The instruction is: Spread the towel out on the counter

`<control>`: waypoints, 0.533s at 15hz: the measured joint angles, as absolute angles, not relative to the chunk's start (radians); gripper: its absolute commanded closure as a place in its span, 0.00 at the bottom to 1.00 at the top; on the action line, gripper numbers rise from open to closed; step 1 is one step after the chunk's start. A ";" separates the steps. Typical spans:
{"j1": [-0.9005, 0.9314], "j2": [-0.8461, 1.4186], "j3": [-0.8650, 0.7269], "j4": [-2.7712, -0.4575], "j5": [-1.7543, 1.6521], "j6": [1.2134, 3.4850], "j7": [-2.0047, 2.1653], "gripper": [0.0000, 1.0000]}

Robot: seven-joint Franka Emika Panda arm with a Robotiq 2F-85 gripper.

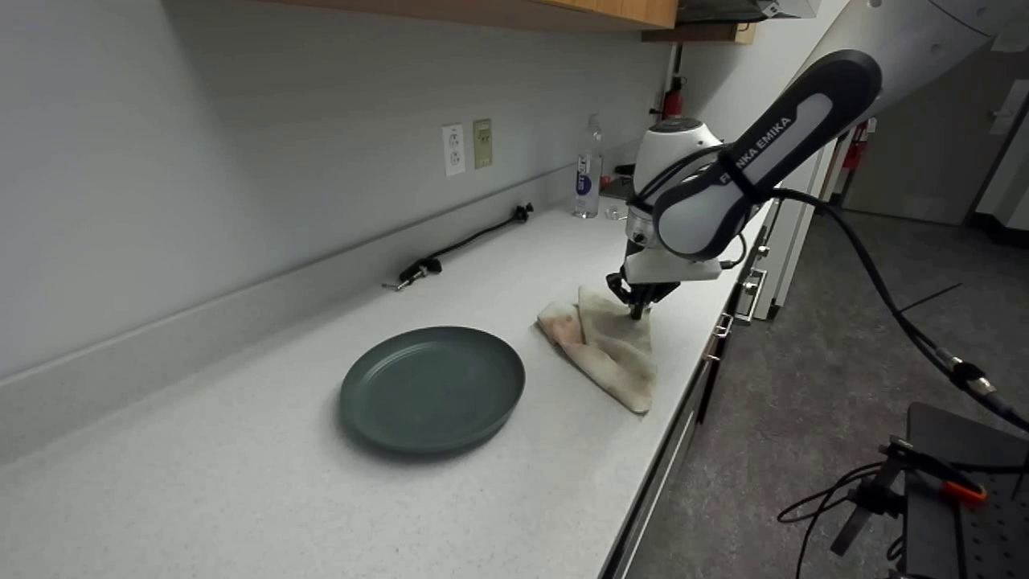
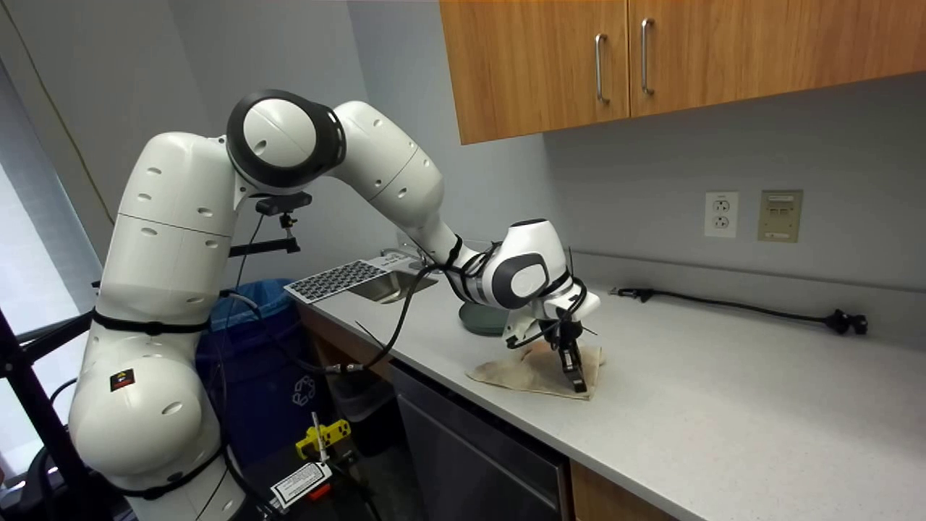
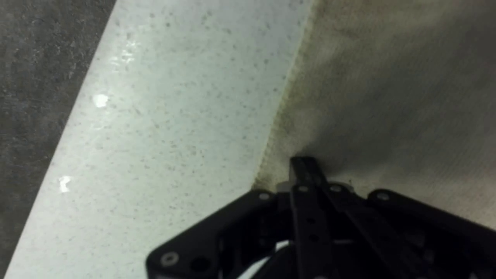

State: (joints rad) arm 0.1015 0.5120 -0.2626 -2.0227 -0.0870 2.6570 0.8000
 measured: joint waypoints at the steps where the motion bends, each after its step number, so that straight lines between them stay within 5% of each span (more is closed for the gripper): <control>1: 0.100 0.513 -0.273 -2.023 -0.087 2.657 0.811 1.00; 8: 0.095 0.517 -0.336 -2.026 -0.087 2.657 0.902 1.00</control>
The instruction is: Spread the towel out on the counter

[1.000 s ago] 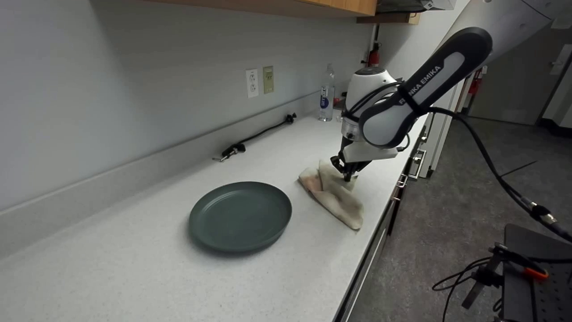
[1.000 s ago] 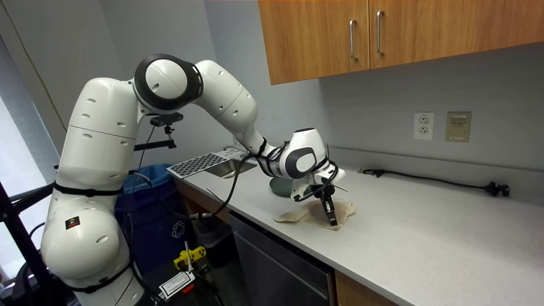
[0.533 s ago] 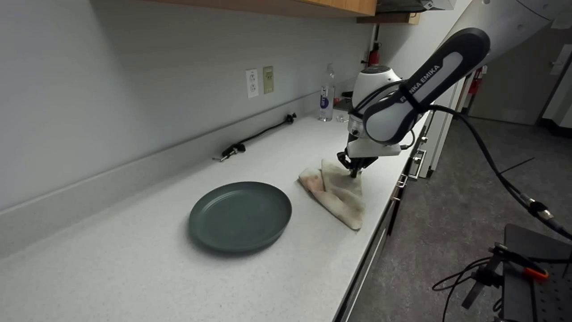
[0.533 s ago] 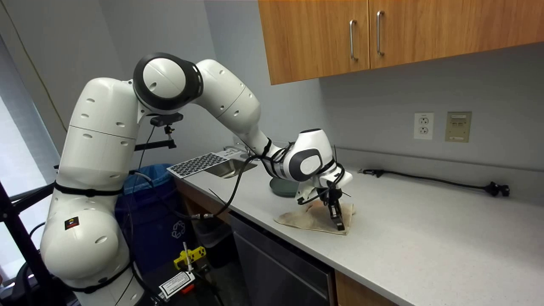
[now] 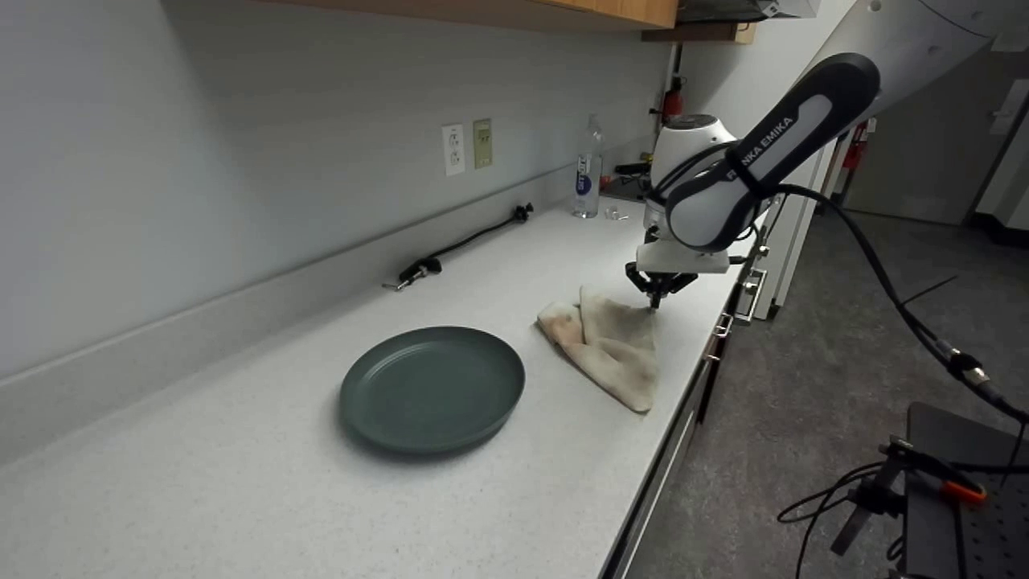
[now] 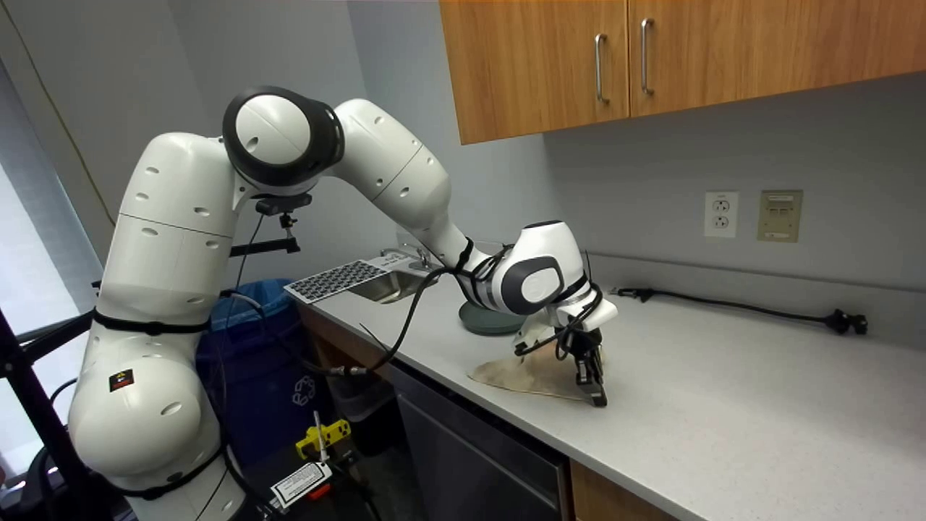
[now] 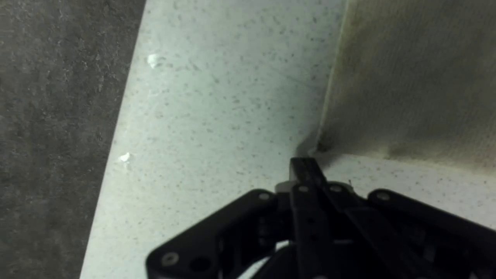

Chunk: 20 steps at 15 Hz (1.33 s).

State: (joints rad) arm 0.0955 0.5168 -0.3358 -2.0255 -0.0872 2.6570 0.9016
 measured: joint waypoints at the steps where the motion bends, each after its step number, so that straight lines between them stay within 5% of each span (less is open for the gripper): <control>1: 0.094 0.517 -0.337 -2.026 -0.087 2.657 0.911 1.00; 15: -0.003 0.536 -0.232 -2.048 -0.006 2.870 0.703 1.00; 20: 0.088 0.358 -0.242 -2.165 -0.012 2.868 0.693 1.00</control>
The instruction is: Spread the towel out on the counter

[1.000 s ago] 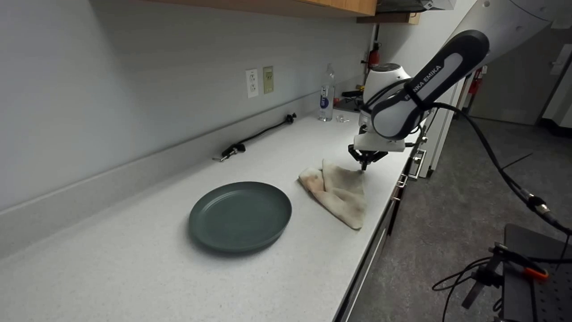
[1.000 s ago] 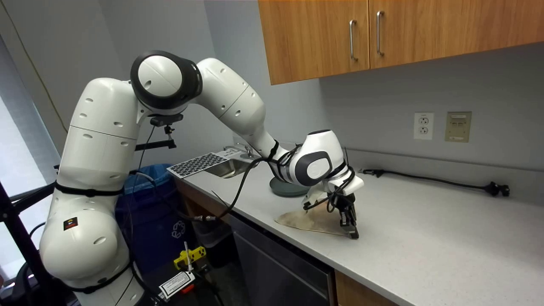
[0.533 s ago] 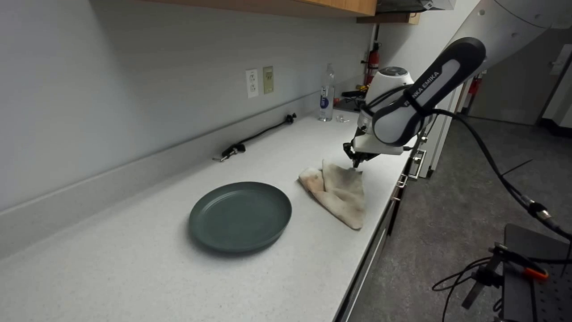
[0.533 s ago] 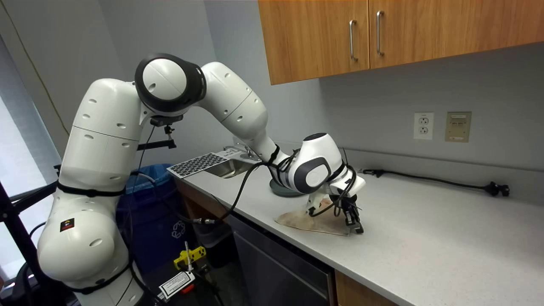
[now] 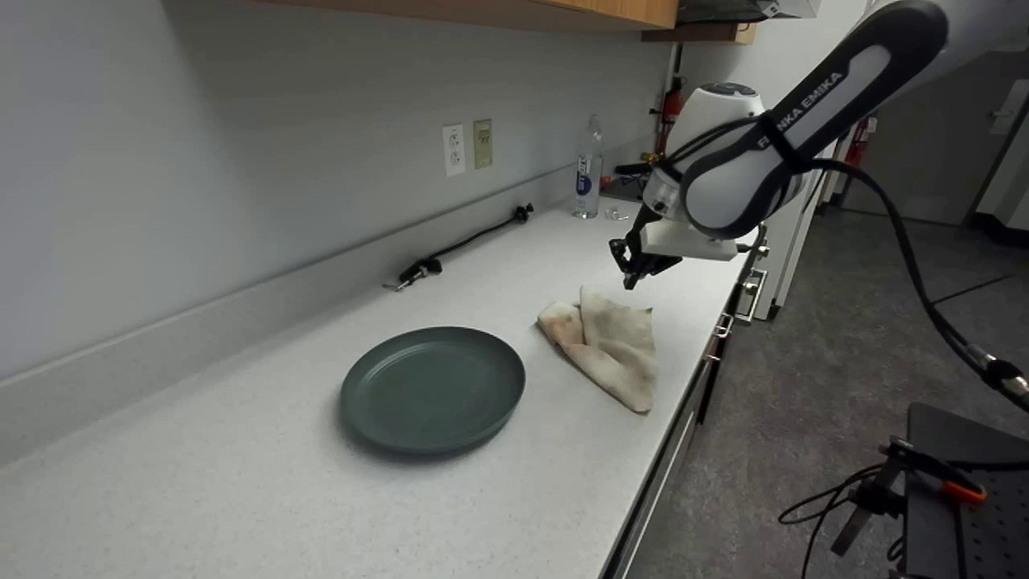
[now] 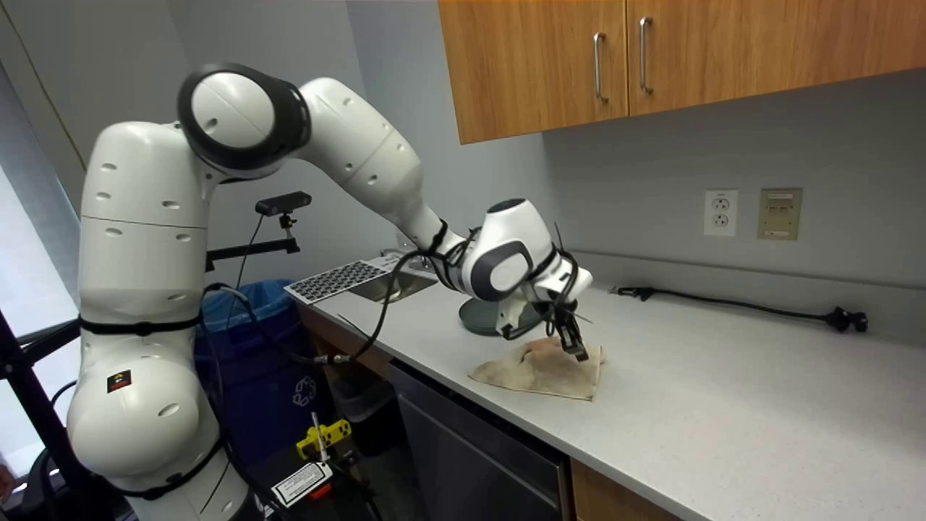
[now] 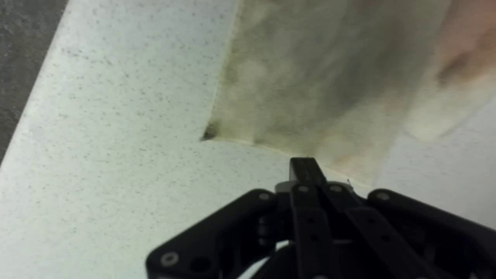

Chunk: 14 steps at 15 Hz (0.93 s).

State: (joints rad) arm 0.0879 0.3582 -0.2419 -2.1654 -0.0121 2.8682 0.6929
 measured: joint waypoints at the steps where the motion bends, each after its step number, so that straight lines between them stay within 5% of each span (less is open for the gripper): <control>1: 0.108 0.315 -0.244 -2.190 -0.019 2.868 0.694 1.00; 14: 0.114 0.284 -0.203 -2.211 -0.038 2.785 0.704 1.00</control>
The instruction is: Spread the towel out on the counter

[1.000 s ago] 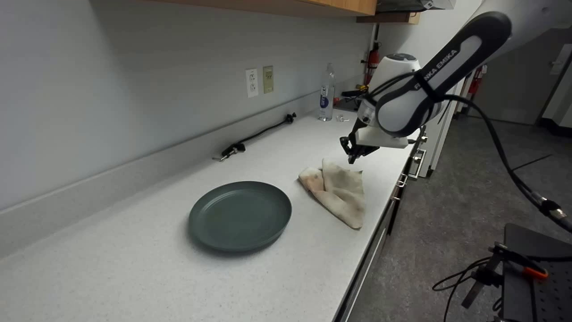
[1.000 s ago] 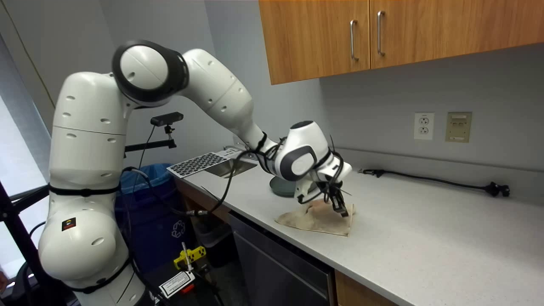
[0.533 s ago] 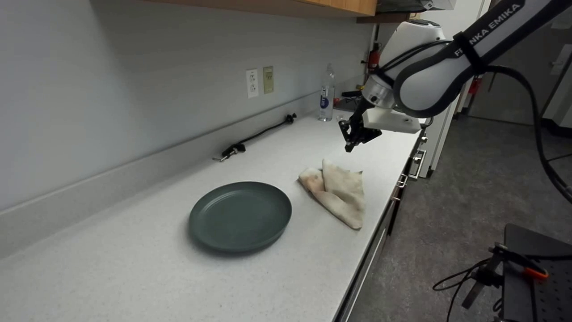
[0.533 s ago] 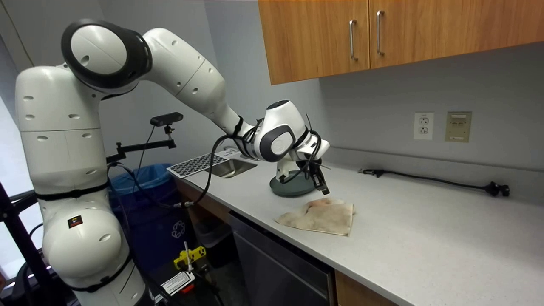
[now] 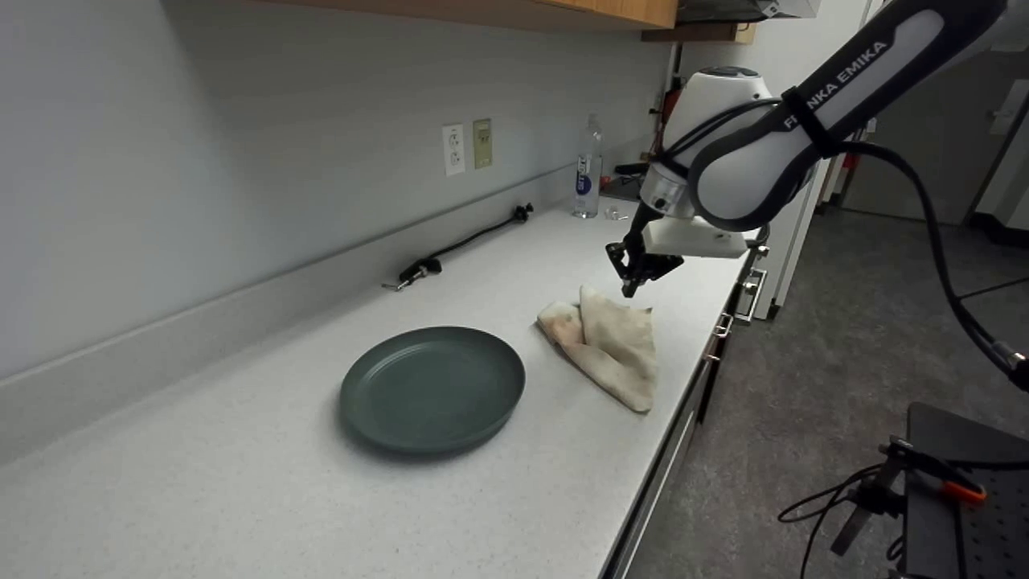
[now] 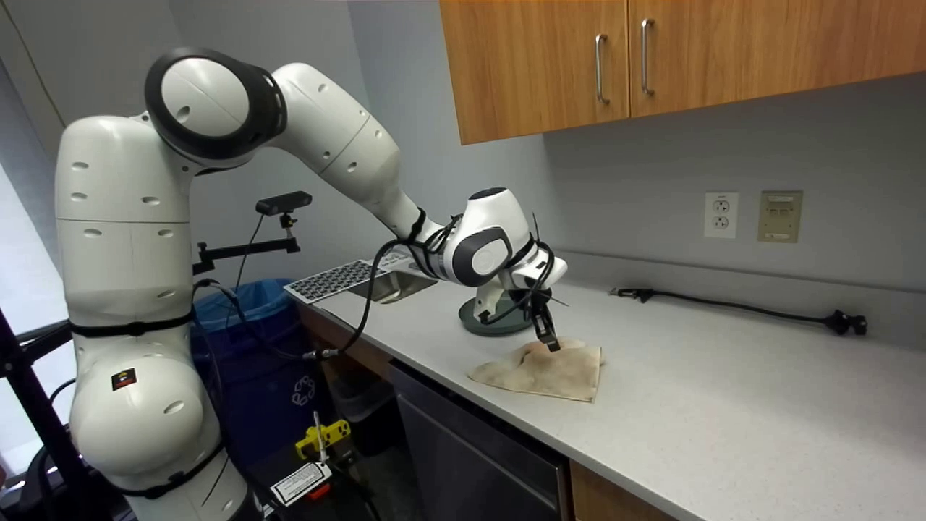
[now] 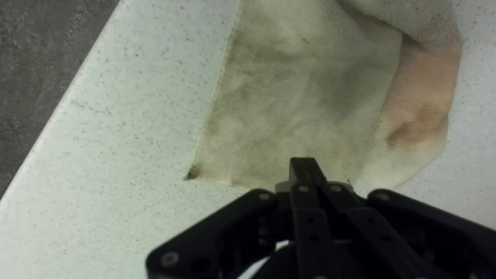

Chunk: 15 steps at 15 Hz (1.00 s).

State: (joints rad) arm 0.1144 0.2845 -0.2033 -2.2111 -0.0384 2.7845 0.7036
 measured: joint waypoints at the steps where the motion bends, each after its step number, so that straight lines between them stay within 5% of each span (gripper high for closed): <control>1: 0.112 0.303 -0.203 -2.199 -0.038 2.784 0.704 1.00; 15: 0.083 0.481 -0.210 -2.084 -0.005 2.737 0.705 1.00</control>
